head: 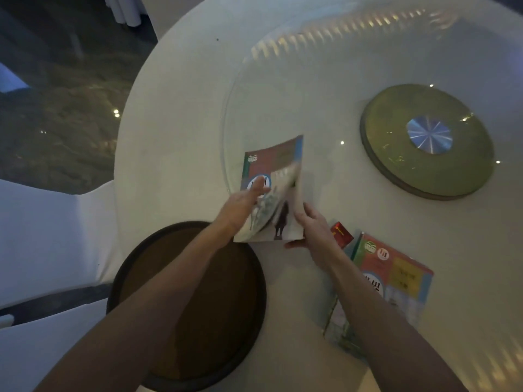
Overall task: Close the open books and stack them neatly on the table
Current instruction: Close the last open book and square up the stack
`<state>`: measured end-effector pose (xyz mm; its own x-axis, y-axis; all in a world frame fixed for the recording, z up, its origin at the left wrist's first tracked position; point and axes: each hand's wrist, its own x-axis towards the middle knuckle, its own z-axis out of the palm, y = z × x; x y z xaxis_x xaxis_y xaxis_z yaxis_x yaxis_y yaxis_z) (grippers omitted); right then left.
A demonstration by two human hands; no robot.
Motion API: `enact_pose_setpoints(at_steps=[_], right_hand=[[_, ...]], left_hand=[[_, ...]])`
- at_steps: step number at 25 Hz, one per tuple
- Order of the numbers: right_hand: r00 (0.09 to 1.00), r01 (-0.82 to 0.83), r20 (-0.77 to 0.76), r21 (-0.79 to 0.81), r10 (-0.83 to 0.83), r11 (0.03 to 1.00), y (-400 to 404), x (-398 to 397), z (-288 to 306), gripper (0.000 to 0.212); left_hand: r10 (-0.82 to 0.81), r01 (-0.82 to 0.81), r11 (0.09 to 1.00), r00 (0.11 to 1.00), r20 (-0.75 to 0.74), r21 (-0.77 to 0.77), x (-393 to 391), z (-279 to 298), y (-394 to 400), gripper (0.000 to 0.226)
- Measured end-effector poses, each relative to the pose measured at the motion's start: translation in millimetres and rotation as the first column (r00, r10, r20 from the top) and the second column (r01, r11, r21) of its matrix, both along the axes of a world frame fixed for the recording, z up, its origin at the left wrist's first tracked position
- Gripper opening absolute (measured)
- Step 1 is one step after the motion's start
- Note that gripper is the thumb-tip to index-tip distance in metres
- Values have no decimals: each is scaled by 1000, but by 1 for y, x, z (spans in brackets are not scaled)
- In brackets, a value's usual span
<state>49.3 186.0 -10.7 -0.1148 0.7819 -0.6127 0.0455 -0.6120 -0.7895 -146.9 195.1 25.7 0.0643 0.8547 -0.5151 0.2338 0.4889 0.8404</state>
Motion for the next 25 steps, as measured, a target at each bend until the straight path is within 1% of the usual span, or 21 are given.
enact_pose_setpoints(at_steps=[1,2,3,4,5,6,7,8,9,10,11,12,13,14,15,16,18,19,22,25], right_hand=[[999,19,-44,-1,-19,1000,-9,1,1,32],[996,46,-82,-3,-46,999,-19,3,3,32],[991,69,-112,-5,-69,998,-27,6,4,34],[987,85,-137,-10,-86,996,-36,11,6,36],[982,96,-160,-23,-99,995,-46,16,8,37],[977,113,-178,-46,-120,993,-54,22,10,39],[971,134,-189,-63,-144,989,-62,27,11,40],[965,152,-207,-71,-163,986,-71,33,14,40],[958,172,-221,-71,-184,983,-77,38,15,38],[951,197,-229,-64,-207,978,-83,43,18,36],[938,246,-237,-62,-254,967,-89,50,20,35],[914,303,-263,-67,-310,951,-96,59,22,38],[888,358,-279,-79,-365,930,-102,70,25,46],[877,397,-262,-82,-404,914,-108,81,28,50],[888,422,-175,-58,-425,905,-114,93,29,46],[897,438,-56,-17,-438,899,-122,106,28,38],[867,461,182,62,-464,885,-138,134,24,23],[841,462,267,99,-470,882,-147,149,20,19],[794,442,391,154,-466,884,-172,186,11,14],[776,443,445,118,-446,889,-192,207,-6,15]], left_hand=[[-29,29,999,999,-17,-32,9,-6,-7,62],[-21,19,1000,997,-80,-24,14,-17,-16,55],[21,-17,1000,984,-178,21,16,-28,-22,51],[85,-71,995,958,-275,63,13,-39,-30,54],[158,-137,987,932,-327,85,10,-44,-38,59],[217,-206,976,918,-332,67,7,-46,-43,64],[262,-273,962,921,-288,1,7,-44,-47,66],[301,-320,944,936,-184,-85,8,-42,-51,60],[327,-330,928,944,-45,-175,11,-38,-54,46],[343,-312,920,934,99,-237,16,-31,-57,34],[332,-282,928,921,202,-242,23,-22,-61,26],[302,-254,945,920,249,-208,33,-18,-65,21],[262,-224,960,928,265,-165,46,-14,-68,20],[220,-192,973,940,260,-129,60,-14,-72,22],[178,-155,982,952,251,-106,75,-13,-75,24],[137,-121,989,964,228,-82,92,-13,-80,26],[44,-40,999,981,189,-22,125,-17,-90,25],[5,-5,1000,985,170,4,142,-19,-97,25],[-86,85,996,996,26,42,189,-32,-117,25],[-90,92,995,992,-93,23,218,-50,-131,24]])
